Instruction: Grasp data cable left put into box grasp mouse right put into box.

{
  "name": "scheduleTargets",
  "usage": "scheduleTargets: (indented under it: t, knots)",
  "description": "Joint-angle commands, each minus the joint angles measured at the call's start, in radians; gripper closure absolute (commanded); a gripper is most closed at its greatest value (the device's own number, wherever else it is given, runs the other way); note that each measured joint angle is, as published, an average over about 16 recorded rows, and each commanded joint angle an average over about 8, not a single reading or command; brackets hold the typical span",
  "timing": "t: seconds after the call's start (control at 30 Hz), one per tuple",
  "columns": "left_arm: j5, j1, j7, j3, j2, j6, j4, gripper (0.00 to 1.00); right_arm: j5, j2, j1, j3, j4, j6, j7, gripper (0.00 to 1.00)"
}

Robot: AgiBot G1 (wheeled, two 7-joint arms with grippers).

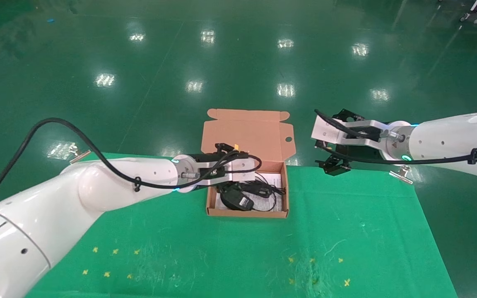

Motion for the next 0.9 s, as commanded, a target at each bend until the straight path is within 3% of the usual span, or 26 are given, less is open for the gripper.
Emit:
scheduleTargets:
  t: [0.03,0.23,0.43,0.9]
  knots:
    - [-0.008,-0.005,-0.007,-0.004,-0.011,-0.001,-0.011,0.0,-0.001,0.001,0.004,0.004,0.0,0.007,0.001,0.0]
    - [-0.028,-0.095,-0.047,-0.041,-0.029,-0.033,0.017,0.0,-0.078,0.007,0.079,-0.007,0.051,-0.019,-0.034,0.0]
    - [-0.036,-0.117,-0.058,-0.05,-0.03,-0.04,0.035,0.0,-0.106,0.012,0.101,-0.015,0.082,-0.058,-0.062,0.0]
    - [-0.221,0.008,-0.084,-0.209,-0.171,0.169,-0.095,0.0,0.167,0.078,-0.059,0.169,0.118,-0.202,-0.12,0.0]
